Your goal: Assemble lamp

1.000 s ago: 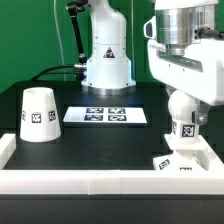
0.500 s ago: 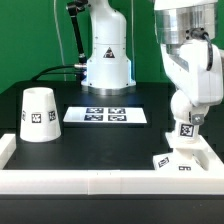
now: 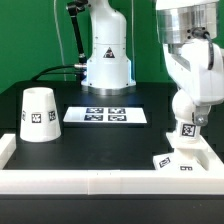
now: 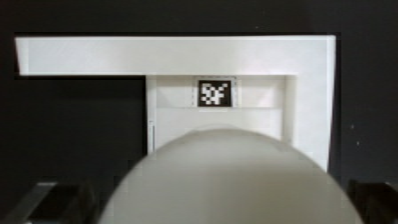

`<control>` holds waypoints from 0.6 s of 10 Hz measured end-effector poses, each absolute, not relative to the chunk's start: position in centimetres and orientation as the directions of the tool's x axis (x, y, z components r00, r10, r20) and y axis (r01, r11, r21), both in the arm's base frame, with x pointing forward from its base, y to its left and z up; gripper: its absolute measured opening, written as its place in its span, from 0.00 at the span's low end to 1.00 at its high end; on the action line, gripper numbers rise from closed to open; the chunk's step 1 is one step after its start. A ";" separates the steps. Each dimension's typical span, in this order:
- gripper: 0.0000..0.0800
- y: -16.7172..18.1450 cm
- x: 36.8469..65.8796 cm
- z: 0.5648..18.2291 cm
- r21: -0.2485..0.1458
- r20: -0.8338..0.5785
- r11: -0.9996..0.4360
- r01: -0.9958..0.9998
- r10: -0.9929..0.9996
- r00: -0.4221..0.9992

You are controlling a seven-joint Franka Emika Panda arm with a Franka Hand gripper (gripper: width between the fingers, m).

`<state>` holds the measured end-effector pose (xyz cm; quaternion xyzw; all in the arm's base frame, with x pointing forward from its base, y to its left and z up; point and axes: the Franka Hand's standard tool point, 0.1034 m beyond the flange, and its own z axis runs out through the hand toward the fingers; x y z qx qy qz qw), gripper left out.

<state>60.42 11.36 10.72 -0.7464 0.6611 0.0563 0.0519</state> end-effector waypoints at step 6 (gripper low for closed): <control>0.87 12.3 58.2 13.8 0.005 -0.182 -0.427 -0.904 -0.889 0.419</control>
Offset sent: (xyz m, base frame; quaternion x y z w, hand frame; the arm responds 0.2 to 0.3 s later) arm -0.0173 -0.0029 0.0244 -0.0488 0.0319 -0.1382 0.9887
